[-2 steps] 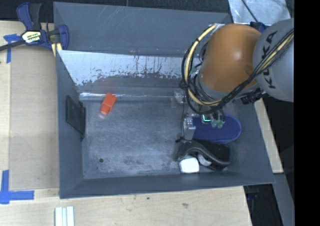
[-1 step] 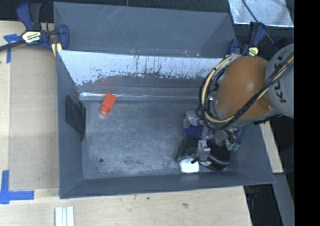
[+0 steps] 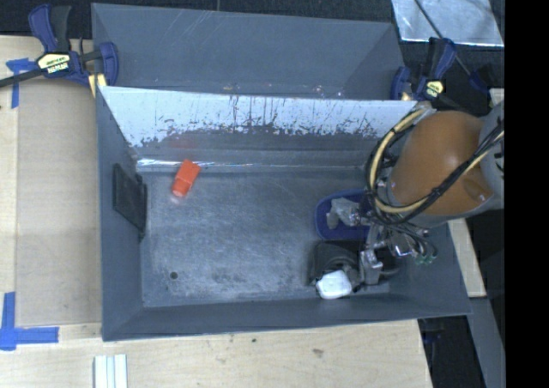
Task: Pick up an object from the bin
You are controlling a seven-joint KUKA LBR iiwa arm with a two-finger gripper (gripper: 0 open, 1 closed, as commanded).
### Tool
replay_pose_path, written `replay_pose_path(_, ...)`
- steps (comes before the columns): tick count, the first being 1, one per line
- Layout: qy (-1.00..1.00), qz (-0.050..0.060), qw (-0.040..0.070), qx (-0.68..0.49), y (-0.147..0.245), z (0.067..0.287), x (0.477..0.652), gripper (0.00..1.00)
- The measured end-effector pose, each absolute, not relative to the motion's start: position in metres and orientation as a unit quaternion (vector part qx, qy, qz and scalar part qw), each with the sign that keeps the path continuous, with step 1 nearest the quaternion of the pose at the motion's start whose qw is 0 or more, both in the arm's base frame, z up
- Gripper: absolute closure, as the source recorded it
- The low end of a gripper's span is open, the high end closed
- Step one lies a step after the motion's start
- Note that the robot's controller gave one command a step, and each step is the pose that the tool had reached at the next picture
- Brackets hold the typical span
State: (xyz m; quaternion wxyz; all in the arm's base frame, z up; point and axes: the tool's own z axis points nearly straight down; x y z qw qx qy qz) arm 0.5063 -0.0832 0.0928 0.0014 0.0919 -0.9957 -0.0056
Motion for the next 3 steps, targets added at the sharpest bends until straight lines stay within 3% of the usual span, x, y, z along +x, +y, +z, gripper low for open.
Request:
replay_pose_path(1,-0.998,-0.01,0.006,0.061,-0.089,0.088,0.535,0.0)
replay_pose_path(2,-0.998,-0.014,0.021,0.051,-0.092,0.075,0.558,0.0)
replay_pose_path(3,-0.998,-0.014,0.019,0.05,-0.092,0.075,0.558,1.0)
